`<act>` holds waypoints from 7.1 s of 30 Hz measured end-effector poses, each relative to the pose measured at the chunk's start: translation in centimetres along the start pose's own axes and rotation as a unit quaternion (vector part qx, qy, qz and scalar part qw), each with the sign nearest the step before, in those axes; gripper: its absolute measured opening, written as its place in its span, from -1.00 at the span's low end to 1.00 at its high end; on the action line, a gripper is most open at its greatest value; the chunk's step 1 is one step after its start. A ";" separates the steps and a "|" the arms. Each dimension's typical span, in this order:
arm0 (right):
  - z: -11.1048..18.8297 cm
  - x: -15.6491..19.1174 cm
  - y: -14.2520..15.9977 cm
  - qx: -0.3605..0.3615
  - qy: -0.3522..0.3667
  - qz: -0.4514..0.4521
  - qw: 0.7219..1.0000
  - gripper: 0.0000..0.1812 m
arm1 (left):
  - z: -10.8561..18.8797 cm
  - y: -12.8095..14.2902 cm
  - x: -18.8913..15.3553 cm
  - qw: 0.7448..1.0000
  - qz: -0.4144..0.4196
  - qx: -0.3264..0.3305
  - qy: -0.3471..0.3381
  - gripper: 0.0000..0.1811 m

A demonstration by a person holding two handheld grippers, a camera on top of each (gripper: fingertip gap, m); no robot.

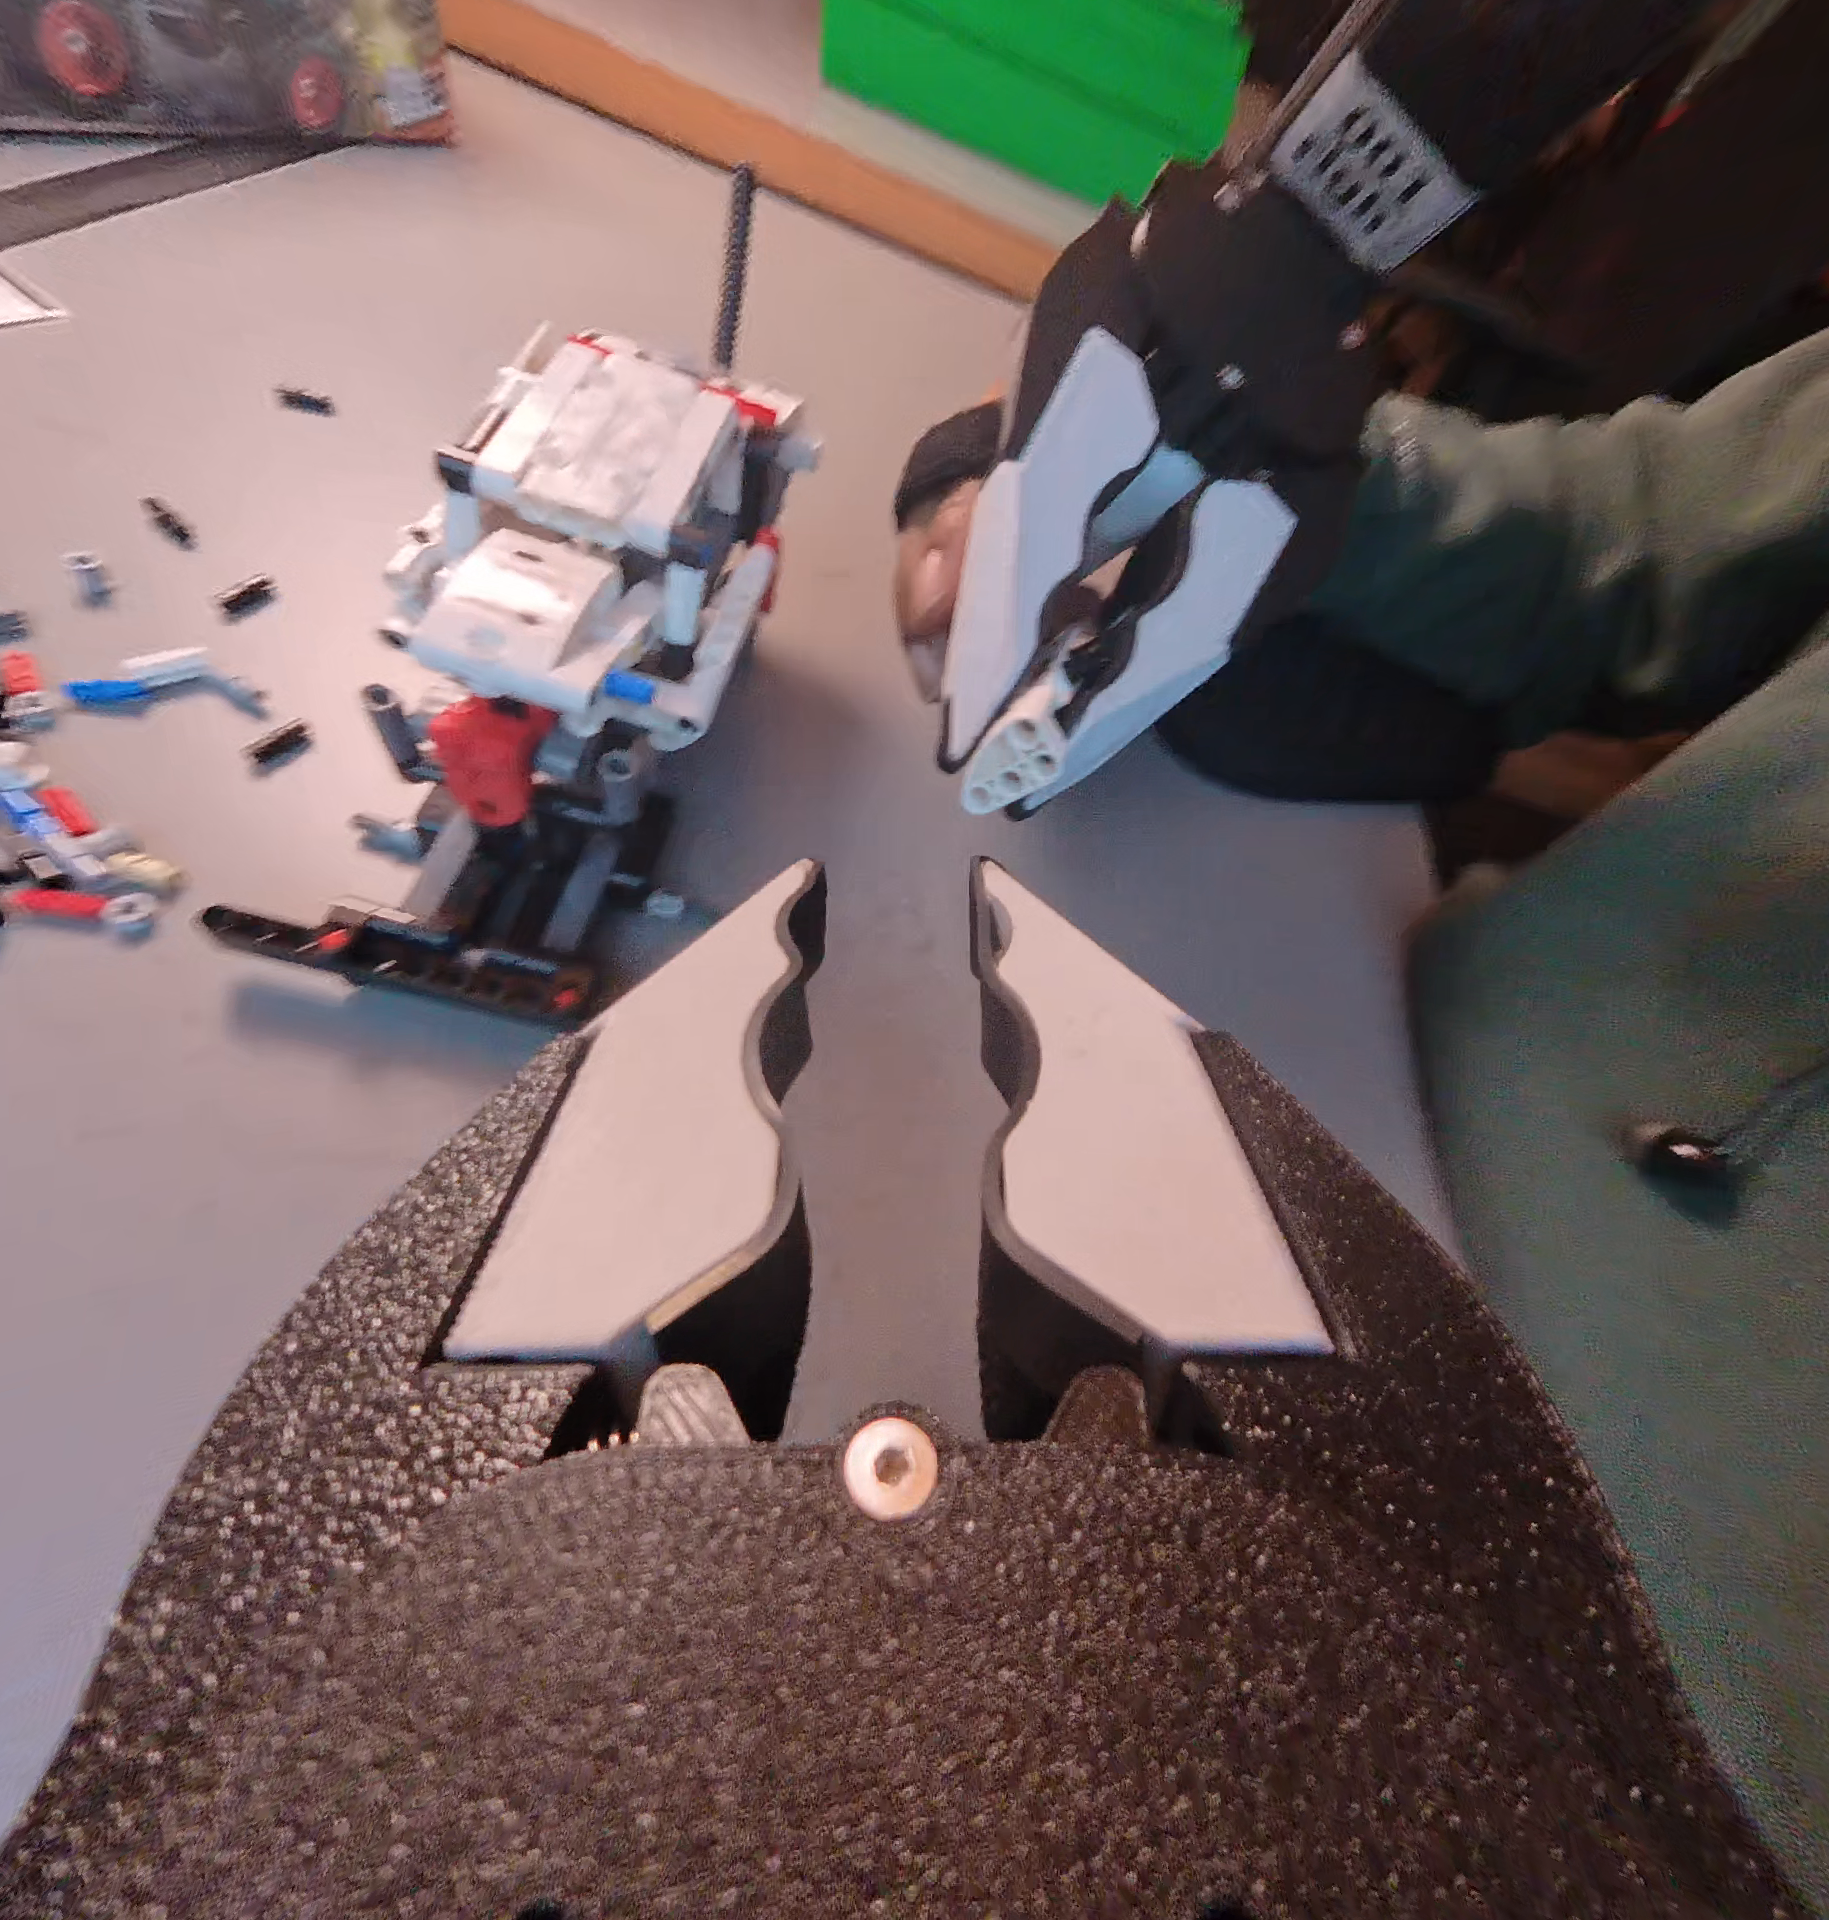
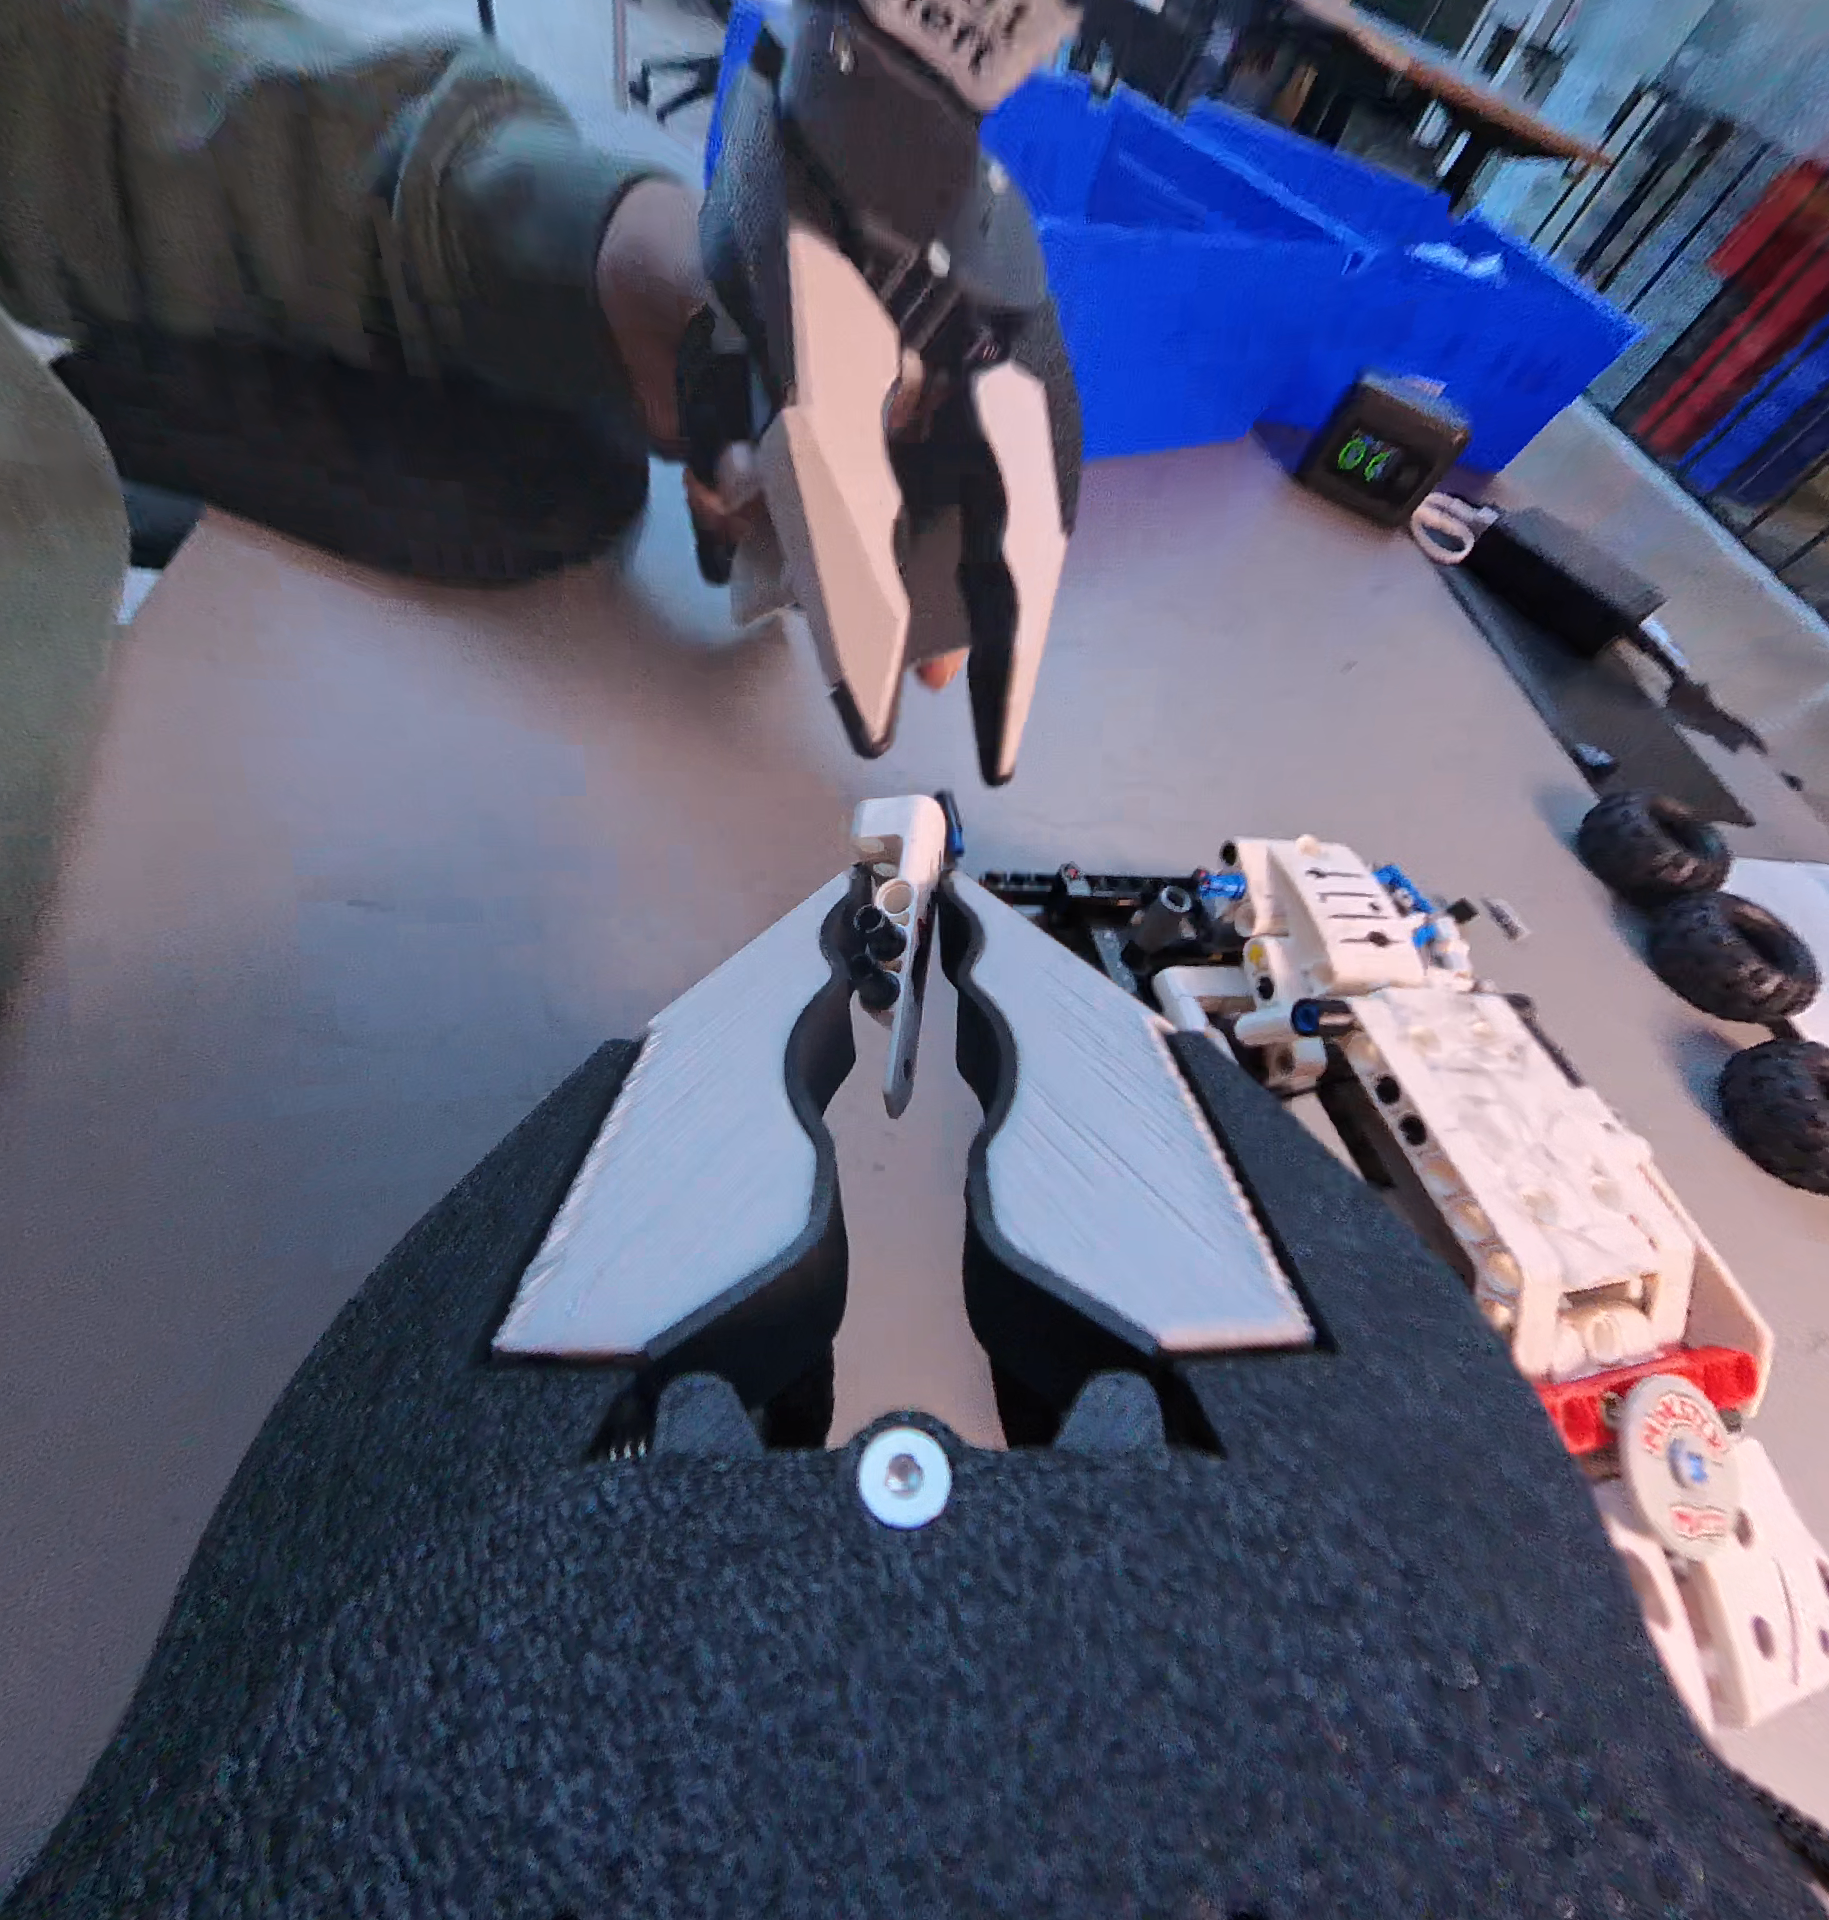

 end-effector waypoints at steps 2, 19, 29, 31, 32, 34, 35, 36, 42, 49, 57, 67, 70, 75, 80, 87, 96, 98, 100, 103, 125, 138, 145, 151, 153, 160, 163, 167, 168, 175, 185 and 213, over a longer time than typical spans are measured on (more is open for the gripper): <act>0.2 -0.1 -0.9 -0.035 0.006 -0.014 0.999 -0.87 | -0.3 -1.0 -1.3 0.996 0.035 -0.052 0.064 -0.68; -0.1 -0.2 -1.8 -0.048 0.072 0.059 0.995 -0.84 | -1.3 -1.5 -0.8 0.976 0.169 -0.108 0.086 -0.76; 0.4 -0.7 -1.8 -0.049 0.041 -0.027 0.998 -0.93 | -1.0 -0.2 0.2 0.994 0.109 -0.032 -0.002 -0.79; 1.0 -1.6 -2.4 -0.095 -0.015 -0.156 0.983 -0.93 | -0.3 -1.3 -0.1 0.995 0.065 -0.077 -0.002 -0.79; 1.2 -1.9 -2.9 -0.129 -0.045 -0.210 0.968 -0.93 | -0.1 -1.8 -0.3 0.994 0.050 -0.095 -0.004 -0.71; 1.5 -2.1 -3.6 -0.182 -0.095 -0.292 0.934 -0.94 | 0.1 -2.6 -0.8 0.993 0.028 -0.118 0.003 -0.64; 1.4 -2.1 -3.8 -0.199 -0.114 -0.317 0.920 -0.94 | 0.2 -2.9 -1.1 0.991 0.019 -0.131 0.009 -0.64; 1.2 -2.0 -3.8 -0.208 -0.126 -0.333 0.911 -0.94 | 0.3 -3.2 -1.4 0.989 0.013 -0.147 0.013 -0.65; -0.1 -1.4 -3.1 -0.173 -0.132 -0.322 0.921 -0.94 | 0.9 -3.4 -1.5 0.986 0.037 -0.158 0.040 -0.82; 0.4 -1.1 -2.4 -0.109 -0.099 -0.245 0.958 -0.85 | 0.2 -2.2 -1.6 0.997 -0.001 -0.081 0.017 -0.83; 0.0 -0.6 -1.8 -0.084 -0.098 -0.213 0.968 -0.96 | -0.5 -1.4 -2.2 0.999 -0.032 -0.037 0.012 -0.83; -0.2 -1.0 -2.1 -0.136 -0.131 -0.274 0.943 -0.97 | -0.5 -1.0 -2.3 1.000 -0.018 -0.007 0.020 -0.83; -0.3 -1.0 -2.4 -0.159 -0.149 -0.297 0.930 -0.98 | -0.2 -1.3 -2.5 1.000 -0.016 -0.010 0.022 -0.83; -0.7 -1.0 -2.6 -0.171 -0.161 -0.312 0.921 -0.98 | 0.1 -1.2 -2.6 1.000 -0.003 -0.005 0.029 -0.83; 0.8 -2.5 -4.3 -0.267 -0.182 -0.366 0.873 -0.98 | -0.4 0.5 -2.2 0.998 -0.018 0.055 0.020 -0.83; 2.3 -2.7 -5.3 -0.266 -0.117 -0.308 0.906 -0.97 | 0.1 -0.9 -2.0 0.999 0.014 -0.021 0.040 -0.83; 2.8 -10.2 -6.2 -0.077 0.138 -0.208 0.965 -0.97 | -0.3 0.1 -0.8 0.999 0.025 -0.014 0.019 -0.83; 1.5 -12.9 -6.0 0.030 0.194 -0.162 0.967 -0.97 | -0.4 0.3 -0.6 0.999 0.031 -0.013 0.018 -0.83; -0.9 -15.0 -4.9 0.142 0.190 -0.138 0.962 -0.96 | -0.3 0.3 -0.5 0.999 0.028 -0.018 0.013 -0.83; -4.9 -17.4 -2.0 0.284 0.153 -0.123 0.939 -0.97 | 0.0 0.2 -0.5 0.999 0.024 -0.029 0.005 -0.82; -1.2 -10.5 -9.8 0.027 -0.029 -0.129 0.991 -0.73 | 0.6 0.2 0.0 0.998 0.027 -0.046 -0.017 -0.82; -2.5 -1.2 -2.4 0.028 -0.106 -0.186 0.976 -0.92 | -0.5 0.5 -1.3 1.000 -0.023 -0.010 -0.012 -0.83; -2.6 -0.8 -1.9 0.023 -0.105 -0.161 0.981 -0.93 | -0.6 0.9 -1.4 1.000 -0.010 0.011 -0.001 -0.83; -2.1 0.8 -1.0 0.001 -0.124 -0.160 0.979 -0.94 | -1.2 1.5 -2.8 0.997 -0.017 0.059 0.038 -0.83; -1.6 1.8 -0.5 0.000 -0.133 -0.163 0.978 -0.95 | -1.7 1.8 -3.7 0.994 -0.041 0.085 0.047 -0.83; -0.3 2.6 -1.4 -0.073 -0.149 -0.197 0.966 -0.98 | -1.8 0.7 -5.1 0.994 -0.046 0.072 0.074 -0.83; -0.4 2.6 -1.7 -0.092 -0.165 -0.212 0.959 -0.97 | -1.6 0.8 -5.2 0.993 -0.044 0.078 0.077 -0.83; 2.3 0.7 -5.8 -0.198 -0.154 -0.199 0.947 -0.98 | -3.3 4.2 -6.0 0.979 -0.062 0.170 0.088 -0.83; 2.6 0.4 -6.0 -0.207 -0.152 -0.207 0.944 -0.97 | -3.1 3.5 -5.8 0.982 -0.064 0.158 0.086 -0.83; 3.2 -2.0 -6.3 -0.166 -0.048 -0.196 0.965 -0.97 | -2.4 1.3 -3.7 0.994 -0.050 0.087 0.041 -0.83; -4.5 -15.1 -5.3 0.169 0.158 -0.051 0.972 -0.96 | 1.8 -0.8 1.1 0.988 -0.041 -0.061 -0.138 -0.83; -0.6 -4.1 -7.5 0.008 -0.050 -0.041 0.998 -0.69 | 2.5 -1.4 0.3 0.986 -0.062 -0.099 -0.119 -0.82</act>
Point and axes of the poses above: each gripper's, where its closed fingertips meet, z back along the fingers, y out of its underside, x = y × z across the jaws, the point moved 6 cm from there along z, back along the fingers, and after that the axes turned 7 degrees about -z, right-handed, at the moved point
